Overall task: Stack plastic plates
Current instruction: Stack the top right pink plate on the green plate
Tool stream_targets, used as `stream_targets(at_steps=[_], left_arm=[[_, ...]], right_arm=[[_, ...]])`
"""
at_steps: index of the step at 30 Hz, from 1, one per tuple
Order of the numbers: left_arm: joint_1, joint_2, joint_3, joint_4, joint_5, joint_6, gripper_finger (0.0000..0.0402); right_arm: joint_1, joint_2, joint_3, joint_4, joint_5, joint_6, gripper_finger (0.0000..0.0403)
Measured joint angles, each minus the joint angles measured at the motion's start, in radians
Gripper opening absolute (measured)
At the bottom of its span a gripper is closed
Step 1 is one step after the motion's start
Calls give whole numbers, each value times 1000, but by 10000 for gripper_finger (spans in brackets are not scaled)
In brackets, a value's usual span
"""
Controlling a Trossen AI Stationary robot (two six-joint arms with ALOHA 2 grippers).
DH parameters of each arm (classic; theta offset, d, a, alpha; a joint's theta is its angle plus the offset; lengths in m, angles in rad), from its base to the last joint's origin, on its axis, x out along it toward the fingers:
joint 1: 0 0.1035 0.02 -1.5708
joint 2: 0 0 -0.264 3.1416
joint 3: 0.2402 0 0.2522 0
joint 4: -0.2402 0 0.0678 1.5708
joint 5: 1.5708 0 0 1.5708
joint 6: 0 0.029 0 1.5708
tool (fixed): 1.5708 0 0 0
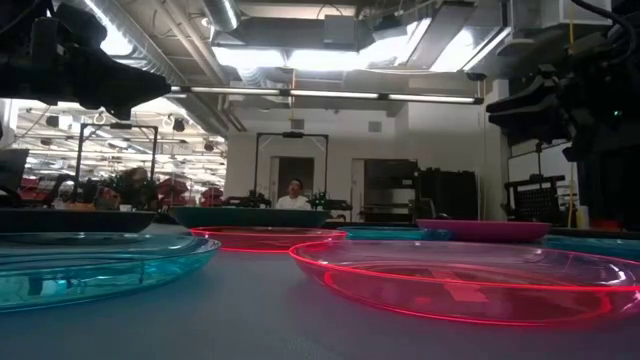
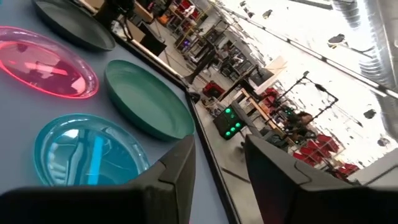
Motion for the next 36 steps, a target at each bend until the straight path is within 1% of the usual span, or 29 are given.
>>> stream_targets(at_steps=[6,9,12,16,22,25,27,36], left_arm=[[0,0,0,0,0,0,94],[0,0,0,0,0,0,94],[0,0,0,0,0,-2,94],[0,0,0,0,0,-3,94],[0,0,0,0,0,-4,94],[0,0,0,0,0,-4,94],[0,0,0,0,0,-4,94],[0,0,0,0,-1,-4,94]], right_arm=[[0,0,0,-1,-35,103,136],[0,0,0,0,-34,134,136],[0,0,0,10,-6,171,136],[0,0,18,4,81,258,136],[0,21,100,3,116,271,136],[0,64,150,-3,176,288,136],[0,106,188,-39,224,311,136],[-1,383,433,-329,391,394,136]])
